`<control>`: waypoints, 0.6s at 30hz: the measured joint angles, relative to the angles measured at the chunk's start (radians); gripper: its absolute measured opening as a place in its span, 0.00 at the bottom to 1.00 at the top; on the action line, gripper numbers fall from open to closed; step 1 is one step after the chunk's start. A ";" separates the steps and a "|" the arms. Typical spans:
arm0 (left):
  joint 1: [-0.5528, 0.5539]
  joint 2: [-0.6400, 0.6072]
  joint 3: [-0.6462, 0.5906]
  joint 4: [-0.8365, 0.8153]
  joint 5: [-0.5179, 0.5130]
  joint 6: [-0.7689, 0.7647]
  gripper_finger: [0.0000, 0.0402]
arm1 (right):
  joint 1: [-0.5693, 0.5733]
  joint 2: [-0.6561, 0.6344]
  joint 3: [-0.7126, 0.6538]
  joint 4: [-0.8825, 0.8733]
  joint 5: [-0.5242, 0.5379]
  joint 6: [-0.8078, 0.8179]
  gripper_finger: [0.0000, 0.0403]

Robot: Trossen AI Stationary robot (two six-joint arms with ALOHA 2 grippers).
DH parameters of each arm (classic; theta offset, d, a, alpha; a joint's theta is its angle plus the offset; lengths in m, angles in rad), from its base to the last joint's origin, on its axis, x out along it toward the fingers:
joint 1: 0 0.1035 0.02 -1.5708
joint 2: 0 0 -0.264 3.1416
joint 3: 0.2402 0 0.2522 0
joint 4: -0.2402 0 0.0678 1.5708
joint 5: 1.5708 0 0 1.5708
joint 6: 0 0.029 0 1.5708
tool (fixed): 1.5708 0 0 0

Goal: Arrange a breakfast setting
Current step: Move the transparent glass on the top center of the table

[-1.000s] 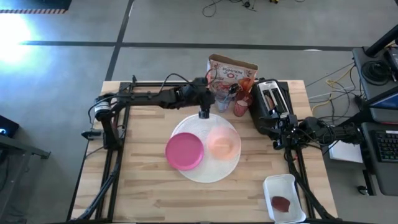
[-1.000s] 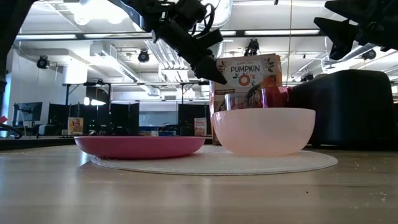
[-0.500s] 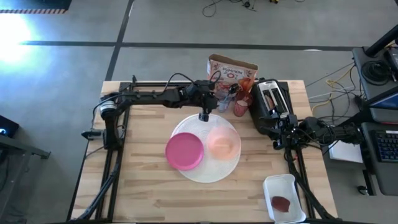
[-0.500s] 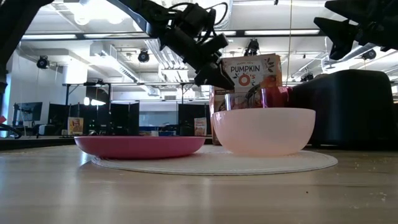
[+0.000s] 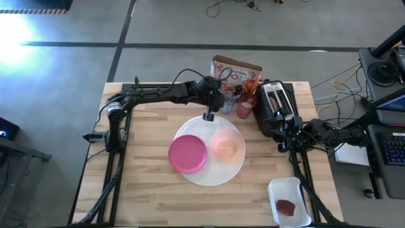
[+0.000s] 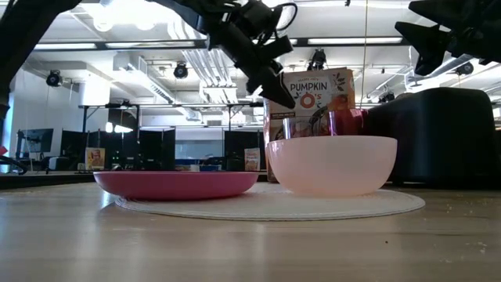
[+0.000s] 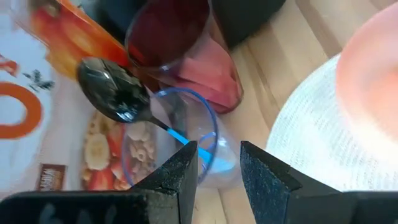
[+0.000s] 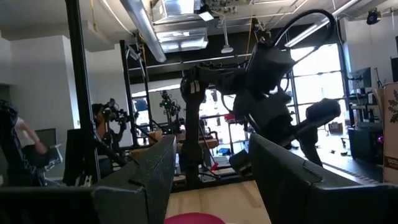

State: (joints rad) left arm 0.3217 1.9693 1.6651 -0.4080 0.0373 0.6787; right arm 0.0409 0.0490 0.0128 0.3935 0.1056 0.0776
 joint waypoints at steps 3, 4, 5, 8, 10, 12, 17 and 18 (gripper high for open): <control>0.009 0.025 0.020 -0.010 0.002 0.003 0.26 | 0.000 0.000 0.000 0.000 0.000 0.000 0.48; 0.011 0.032 0.025 -0.014 0.002 0.002 0.26 | 0.000 0.000 0.000 0.000 0.000 0.000 0.48; 0.013 0.040 0.028 -0.018 0.002 0.001 0.26 | 0.000 0.000 0.000 0.000 0.000 0.000 0.48; 0.015 0.045 0.027 -0.018 0.001 0.001 0.26 | 0.000 0.000 0.000 0.000 0.000 0.000 0.48; 0.019 0.050 0.027 -0.015 0.002 0.005 0.26 | 0.000 0.000 0.000 0.000 0.000 0.000 0.48; 0.026 0.057 0.026 -0.011 0.002 0.005 0.26 | 0.000 0.000 0.000 0.000 0.000 0.000 0.48; 0.042 0.071 0.025 -0.003 -0.001 0.000 0.26 | 0.000 0.000 0.000 0.000 0.000 0.000 0.48; 0.042 0.075 0.025 -0.001 -0.001 -0.001 0.26 | 0.000 0.000 0.000 0.000 0.000 0.000 0.48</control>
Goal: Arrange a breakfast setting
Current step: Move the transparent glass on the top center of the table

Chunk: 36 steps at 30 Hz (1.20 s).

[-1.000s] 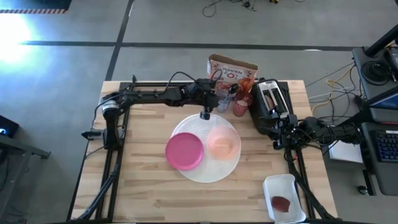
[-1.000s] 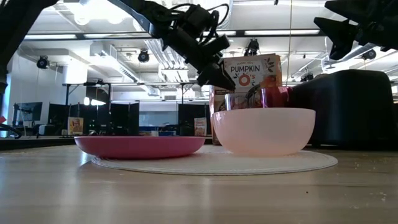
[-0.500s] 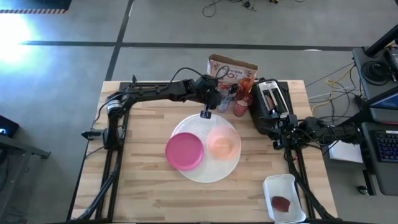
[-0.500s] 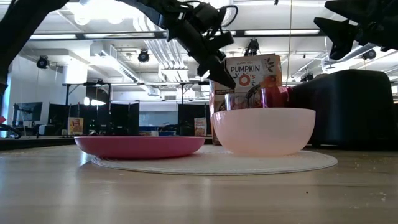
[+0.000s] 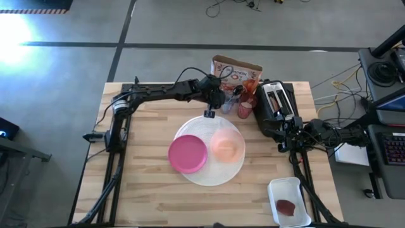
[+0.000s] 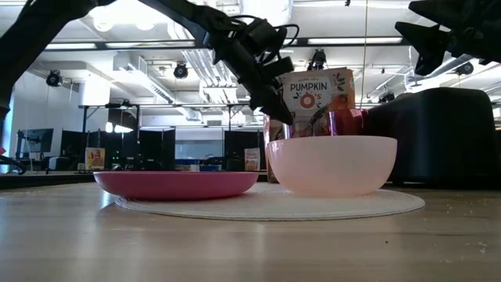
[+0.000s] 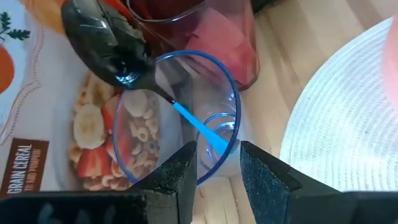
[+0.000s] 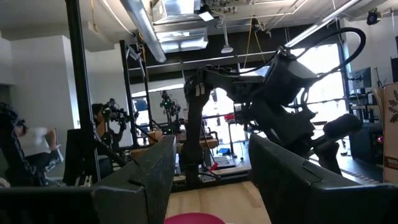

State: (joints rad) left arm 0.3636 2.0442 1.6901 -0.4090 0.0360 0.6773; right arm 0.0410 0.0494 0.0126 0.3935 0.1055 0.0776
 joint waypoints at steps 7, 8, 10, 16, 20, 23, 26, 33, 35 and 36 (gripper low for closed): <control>0.000 0.012 0.000 -0.003 0.001 -0.002 0.23 | 0.000 0.000 0.000 0.000 0.000 0.000 0.48; 0.000 0.012 0.000 -0.003 0.001 -0.002 0.22 | 0.000 0.000 0.000 0.000 0.000 0.000 0.48; 0.000 0.012 0.000 -0.003 0.002 0.002 0.20 | 0.000 0.000 0.000 0.000 0.000 0.000 0.48; 0.000 0.012 -0.001 -0.007 0.002 0.048 0.16 | 0.000 0.000 0.000 0.000 0.000 0.000 0.48; 0.000 0.012 -0.002 -0.007 0.002 0.075 0.08 | 0.000 0.000 0.000 0.000 0.000 0.000 0.48; 0.000 0.012 -0.003 -0.014 0.007 0.082 0.02 | 0.000 0.000 0.000 0.000 0.000 0.000 0.48; 0.000 0.012 0.000 -0.027 0.011 0.083 0.01 | 0.000 0.000 0.000 0.000 0.000 0.000 0.48; -0.003 0.012 0.090 -0.181 0.027 0.066 0.00 | 0.000 0.000 0.000 0.000 0.000 0.000 0.48; -0.008 0.012 0.135 -0.267 0.030 0.062 0.00 | 0.000 0.000 0.000 0.000 0.000 0.000 0.48; -0.010 0.012 0.158 -0.312 0.031 0.054 0.00 | 0.000 0.000 0.000 0.000 0.000 0.000 0.48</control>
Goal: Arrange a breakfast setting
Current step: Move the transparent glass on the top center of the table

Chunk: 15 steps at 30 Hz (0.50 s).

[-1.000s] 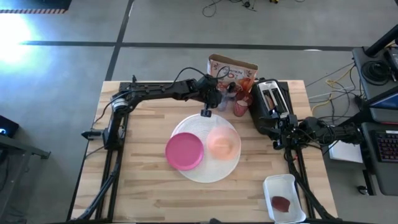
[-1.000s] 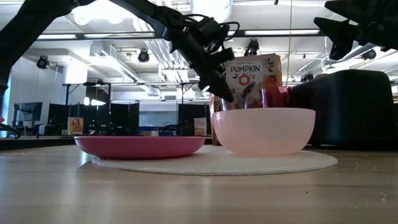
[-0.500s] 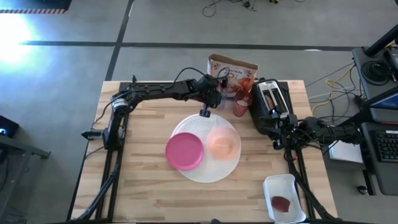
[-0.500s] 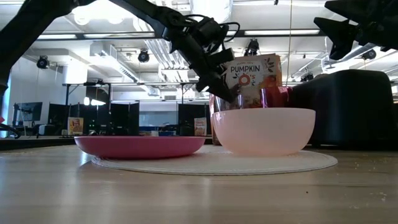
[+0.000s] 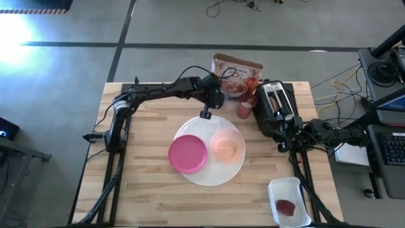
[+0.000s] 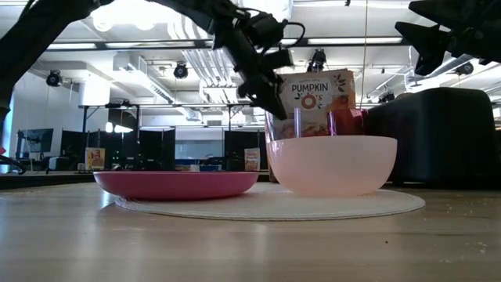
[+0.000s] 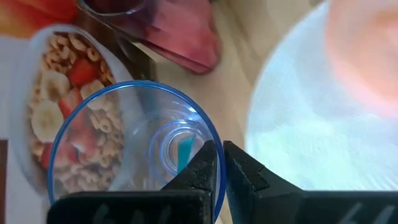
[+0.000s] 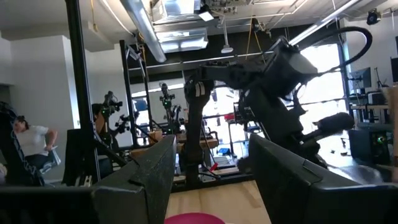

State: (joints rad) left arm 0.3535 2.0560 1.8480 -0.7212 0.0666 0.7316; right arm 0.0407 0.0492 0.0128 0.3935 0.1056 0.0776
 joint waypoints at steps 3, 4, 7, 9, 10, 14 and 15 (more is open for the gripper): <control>-0.008 0.000 0.066 -0.148 0.002 -0.025 0.00 | 0.000 0.000 0.000 0.000 0.000 0.000 0.48; -0.010 0.000 0.088 -0.199 0.004 -0.039 0.00 | 0.000 0.000 0.000 0.000 0.000 0.000 0.48; -0.018 -0.001 0.138 -0.324 0.009 -0.096 0.00 | 0.000 0.000 0.000 0.000 0.000 0.000 0.48; -0.025 -0.002 0.158 -0.379 0.013 -0.146 0.00 | 0.000 0.000 0.000 0.000 0.000 0.000 0.48; -0.030 -0.002 0.165 -0.400 0.014 -0.169 0.00 | 0.000 0.000 0.000 0.000 0.000 0.000 0.48; -0.055 -0.006 0.161 -0.431 0.019 -0.230 0.00 | 0.000 0.000 0.000 0.000 0.000 0.000 0.48; -0.061 -0.010 0.154 -0.431 0.018 -0.239 0.00 | 0.000 0.000 0.000 0.000 0.000 0.000 0.48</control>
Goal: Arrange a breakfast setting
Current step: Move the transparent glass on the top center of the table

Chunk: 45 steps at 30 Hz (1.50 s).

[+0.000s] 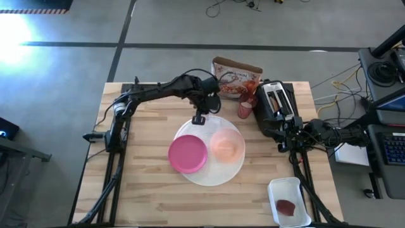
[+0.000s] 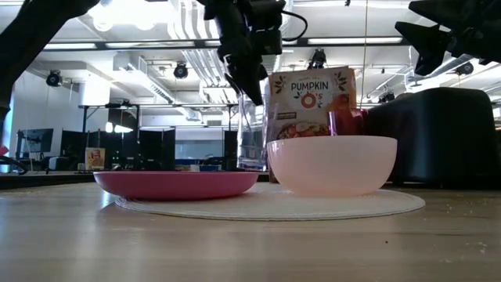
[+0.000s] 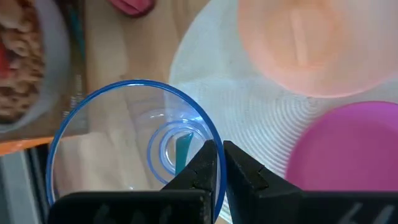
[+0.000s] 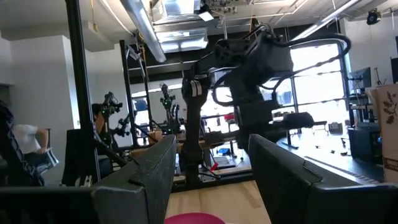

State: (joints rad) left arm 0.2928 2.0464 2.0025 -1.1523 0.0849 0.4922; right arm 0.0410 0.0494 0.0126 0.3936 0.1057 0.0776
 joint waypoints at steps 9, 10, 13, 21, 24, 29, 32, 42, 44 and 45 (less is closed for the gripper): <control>-0.058 -0.013 -0.041 0.007 -0.130 -0.077 0.00 | 0.000 0.000 0.000 0.000 0.000 0.000 0.48; -0.060 -0.014 -0.041 0.011 -0.153 -0.085 0.00 | 0.000 0.000 0.000 0.000 0.000 0.000 0.48; -0.056 -0.014 -0.043 0.016 -0.178 -0.125 0.00 | 0.000 0.000 0.000 0.000 0.000 0.000 0.48; -0.031 -0.018 -0.122 0.103 -0.308 -0.238 0.00 | 0.000 0.000 0.000 0.000 0.000 0.000 0.48; -0.016 -0.018 -0.148 0.133 -0.338 -0.303 0.00 | 0.000 0.000 0.000 0.000 0.000 0.000 0.48; -0.001 -0.019 -0.183 0.175 -0.339 -0.411 0.00 | 0.000 0.000 0.000 0.000 0.000 0.000 0.48; -0.001 -0.021 -0.183 0.177 -0.340 -0.459 0.00 | 0.000 0.000 0.000 0.000 0.000 0.000 0.48; 0.002 -0.037 -0.185 0.176 -0.352 -0.501 0.03 | 0.000 0.000 0.000 0.000 0.000 0.000 0.48; 0.002 -0.037 -0.191 0.184 -0.361 -0.488 0.03 | 0.000 0.000 0.000 0.000 0.000 0.000 0.48; 0.002 -0.037 -0.196 0.190 -0.366 -0.484 0.03 | 0.000 0.000 0.000 0.000 0.000 0.000 0.48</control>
State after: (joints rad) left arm 0.2947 2.0094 1.8069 -0.9621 -0.2807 0.0080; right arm 0.0410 0.0491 0.0125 0.3935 0.1055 0.0776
